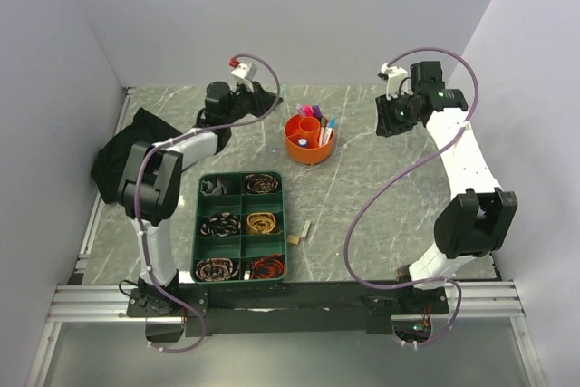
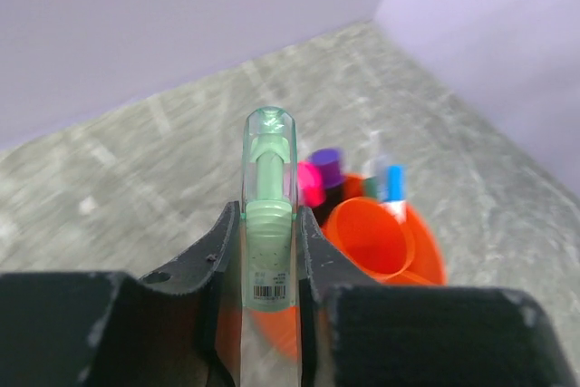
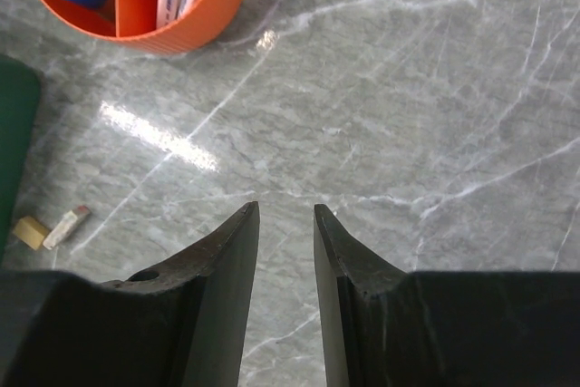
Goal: Sort the stationery into containers
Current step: Pick up the stationery from the center of the board, then place the stationery in the storage box.
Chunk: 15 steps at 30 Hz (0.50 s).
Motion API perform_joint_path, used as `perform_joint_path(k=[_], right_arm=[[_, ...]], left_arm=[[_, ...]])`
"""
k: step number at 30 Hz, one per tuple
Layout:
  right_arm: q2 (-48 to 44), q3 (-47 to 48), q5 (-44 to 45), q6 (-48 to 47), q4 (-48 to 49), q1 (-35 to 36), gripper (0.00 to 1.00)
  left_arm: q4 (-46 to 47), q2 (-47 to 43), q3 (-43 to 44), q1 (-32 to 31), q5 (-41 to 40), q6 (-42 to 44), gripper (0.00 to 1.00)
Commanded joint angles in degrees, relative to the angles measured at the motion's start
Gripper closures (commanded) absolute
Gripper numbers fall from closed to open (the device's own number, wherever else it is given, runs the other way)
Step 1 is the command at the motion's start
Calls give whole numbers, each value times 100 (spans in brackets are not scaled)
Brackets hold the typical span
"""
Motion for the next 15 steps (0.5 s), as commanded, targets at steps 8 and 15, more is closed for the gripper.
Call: perform_joint_path(k=[8, 15], right_arm=[[-639, -268, 370, -164, 204, 35, 62], [-877, -532, 415, -217, 169, 26, 62]], left_arm=[[1645, 647, 90, -558, 397, -666, 99], [1663, 832, -59, -558, 203, -658, 99]])
